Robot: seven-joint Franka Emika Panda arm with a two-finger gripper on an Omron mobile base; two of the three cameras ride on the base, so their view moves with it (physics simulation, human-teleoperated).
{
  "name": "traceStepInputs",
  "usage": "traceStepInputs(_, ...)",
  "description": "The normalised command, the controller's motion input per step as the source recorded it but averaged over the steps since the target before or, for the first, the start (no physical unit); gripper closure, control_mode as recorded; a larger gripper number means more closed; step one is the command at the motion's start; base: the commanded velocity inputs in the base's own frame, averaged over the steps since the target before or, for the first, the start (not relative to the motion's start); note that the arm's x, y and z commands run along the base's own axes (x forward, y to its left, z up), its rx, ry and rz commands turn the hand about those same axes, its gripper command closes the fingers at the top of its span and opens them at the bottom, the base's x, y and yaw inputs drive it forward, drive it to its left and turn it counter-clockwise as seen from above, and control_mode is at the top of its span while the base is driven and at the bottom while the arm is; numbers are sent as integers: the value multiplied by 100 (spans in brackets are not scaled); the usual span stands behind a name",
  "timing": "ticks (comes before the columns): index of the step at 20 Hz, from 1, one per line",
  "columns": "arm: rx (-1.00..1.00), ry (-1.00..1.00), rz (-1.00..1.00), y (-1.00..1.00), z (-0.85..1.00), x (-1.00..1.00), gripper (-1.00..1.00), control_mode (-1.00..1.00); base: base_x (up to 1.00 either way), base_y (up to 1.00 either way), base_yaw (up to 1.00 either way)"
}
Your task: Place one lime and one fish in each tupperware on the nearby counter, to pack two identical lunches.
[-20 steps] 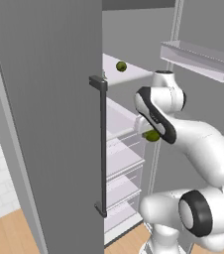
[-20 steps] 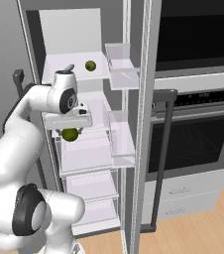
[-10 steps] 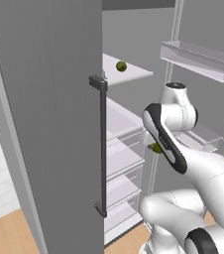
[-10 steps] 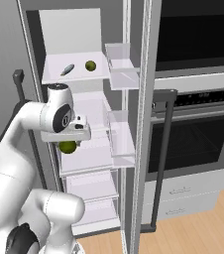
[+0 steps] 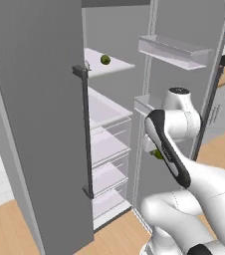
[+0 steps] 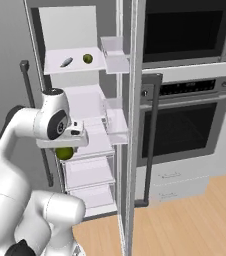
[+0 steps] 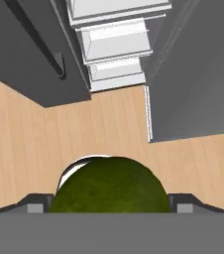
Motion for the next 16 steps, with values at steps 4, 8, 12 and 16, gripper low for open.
traceStepInputs(4,0,0,0,0,0,0,100,100,-100,-48,-32)
traceStepInputs(8,0,0,0,0,0,0,100,100,-49,-70,-53)
traceStepInputs(12,0,0,0,0,0,0,100,100,-5,-90,-58)
traceStepInputs(16,0,0,0,0,0,0,100,100,43,-100,-40)
